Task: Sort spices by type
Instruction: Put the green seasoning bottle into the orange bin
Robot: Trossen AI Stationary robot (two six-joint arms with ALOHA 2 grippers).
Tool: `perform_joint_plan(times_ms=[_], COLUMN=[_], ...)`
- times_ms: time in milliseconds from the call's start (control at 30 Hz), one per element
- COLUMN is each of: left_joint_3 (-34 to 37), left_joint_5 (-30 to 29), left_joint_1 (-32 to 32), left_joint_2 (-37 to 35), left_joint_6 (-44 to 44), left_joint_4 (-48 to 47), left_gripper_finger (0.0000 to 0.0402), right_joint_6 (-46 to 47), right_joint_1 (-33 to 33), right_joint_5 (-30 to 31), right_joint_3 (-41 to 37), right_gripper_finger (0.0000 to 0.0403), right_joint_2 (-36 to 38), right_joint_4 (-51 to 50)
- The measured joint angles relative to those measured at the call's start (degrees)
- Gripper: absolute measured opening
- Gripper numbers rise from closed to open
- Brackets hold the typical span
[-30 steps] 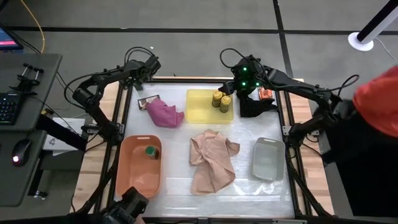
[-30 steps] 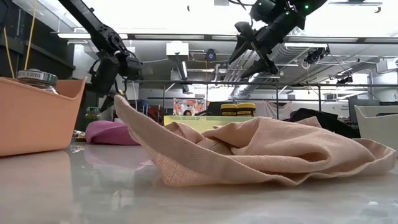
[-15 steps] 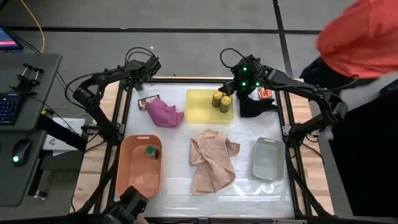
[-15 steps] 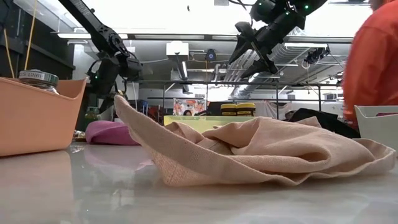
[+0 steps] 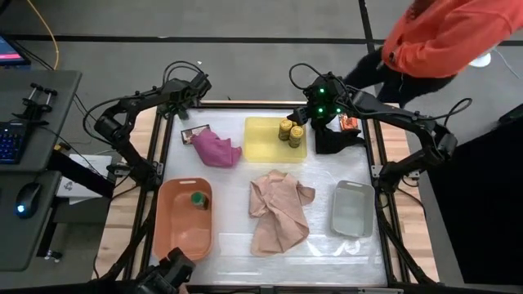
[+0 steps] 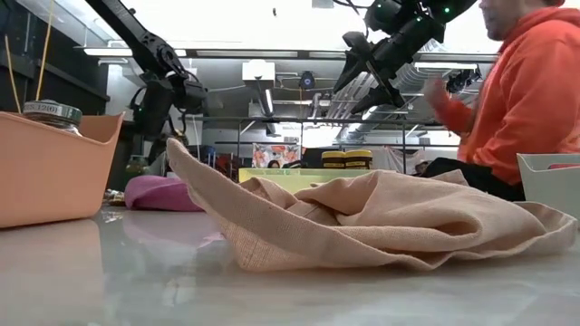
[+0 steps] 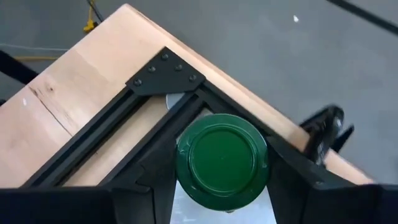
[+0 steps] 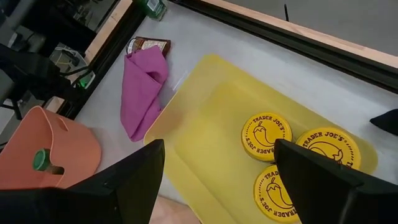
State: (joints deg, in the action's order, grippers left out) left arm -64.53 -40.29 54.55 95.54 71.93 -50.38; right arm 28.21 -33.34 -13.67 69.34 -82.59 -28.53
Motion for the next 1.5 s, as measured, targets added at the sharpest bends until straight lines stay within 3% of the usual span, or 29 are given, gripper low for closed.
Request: perform_joint_plan(times_ms=[367, 767, 967, 1167, 1500], left_joint_3=[0.1, 0.1, 0.1, 0.1, 0.1], left_joint_5=[-1.1, 0.0, 5.8, 14.7, 27.5], left_joint_1=[-2.7, -6.2, -12.1, -21.9, -40.3], left_joint_2=[-5.3, -17.3, -23.7, -29.4, -38.5], left_joint_6=[-9.6, -23.7, -30.6, -35.2, -36.1], left_joint_4=[-0.4, -0.4, -0.1, 0.8, 0.4], left_gripper_finger=[0.0166, 0.0165, 0.0165, 0.0165, 0.0163], right_joint_6=[-1.2, -3.0, -4.1, -5.7, -5.9], right_joint_1=[0.0, 0.0, 0.0, 0.0, 2.9], right_joint_5=[0.0, -0.1, -0.9, -4.5, -16.0], right_joint_3=[0.0, 0.0, 0.0, 0.0, 0.0], right_gripper_finger=[0.0298, 0.0298, 0.0298, 0.0298, 0.0298], right_joint_2=[0.0, 0.1, 0.3, 0.3, 0.4], right_joint_4=[0.0, 0.0, 0.3, 0.8, 3.4])
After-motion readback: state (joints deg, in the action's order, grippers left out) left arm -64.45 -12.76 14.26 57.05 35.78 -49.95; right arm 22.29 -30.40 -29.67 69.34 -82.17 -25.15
